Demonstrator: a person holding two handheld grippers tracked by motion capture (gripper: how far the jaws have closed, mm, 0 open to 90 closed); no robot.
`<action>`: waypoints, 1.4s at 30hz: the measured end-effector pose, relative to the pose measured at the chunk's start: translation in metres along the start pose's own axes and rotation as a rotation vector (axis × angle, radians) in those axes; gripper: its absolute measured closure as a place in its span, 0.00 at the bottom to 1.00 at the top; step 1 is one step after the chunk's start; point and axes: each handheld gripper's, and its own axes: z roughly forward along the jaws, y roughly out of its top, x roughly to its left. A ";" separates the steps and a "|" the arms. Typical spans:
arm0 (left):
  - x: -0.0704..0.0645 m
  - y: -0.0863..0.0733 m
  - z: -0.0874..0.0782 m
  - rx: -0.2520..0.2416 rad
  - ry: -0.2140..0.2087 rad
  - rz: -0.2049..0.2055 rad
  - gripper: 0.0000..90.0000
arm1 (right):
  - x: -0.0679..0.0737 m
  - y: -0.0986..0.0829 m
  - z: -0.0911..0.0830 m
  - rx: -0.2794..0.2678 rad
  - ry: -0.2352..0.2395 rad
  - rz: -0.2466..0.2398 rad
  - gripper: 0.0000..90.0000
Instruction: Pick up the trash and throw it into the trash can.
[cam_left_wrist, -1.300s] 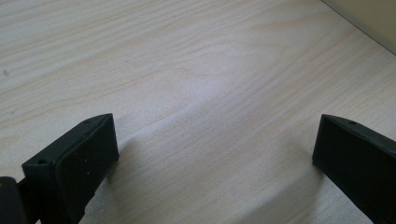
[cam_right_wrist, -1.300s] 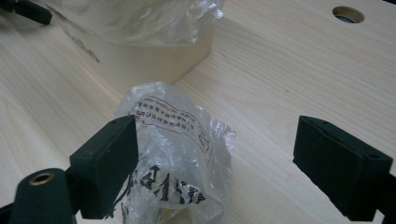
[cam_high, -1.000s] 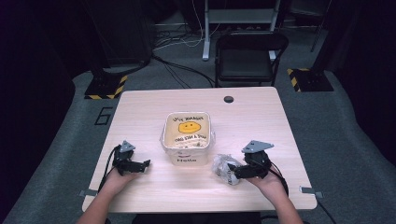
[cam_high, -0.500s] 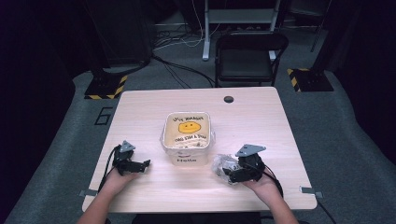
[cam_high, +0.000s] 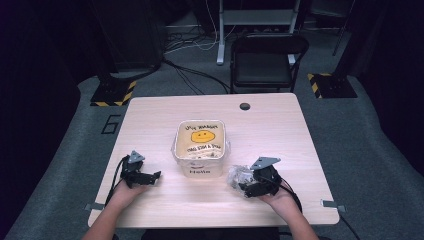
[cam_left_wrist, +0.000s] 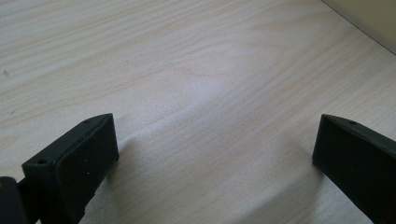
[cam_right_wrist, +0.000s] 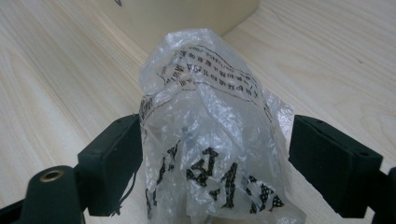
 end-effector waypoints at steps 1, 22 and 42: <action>0.000 0.000 0.000 0.000 0.000 -0.001 0.00 | -0.001 -0.001 0.001 0.004 0.000 -0.001 0.19; 0.000 0.000 0.000 0.000 0.000 0.000 0.00 | -0.002 -0.008 0.013 0.090 0.013 -0.008 0.53; 0.000 0.000 0.000 0.001 0.000 0.000 0.00 | -0.006 -0.004 0.002 0.057 0.011 0.057 0.60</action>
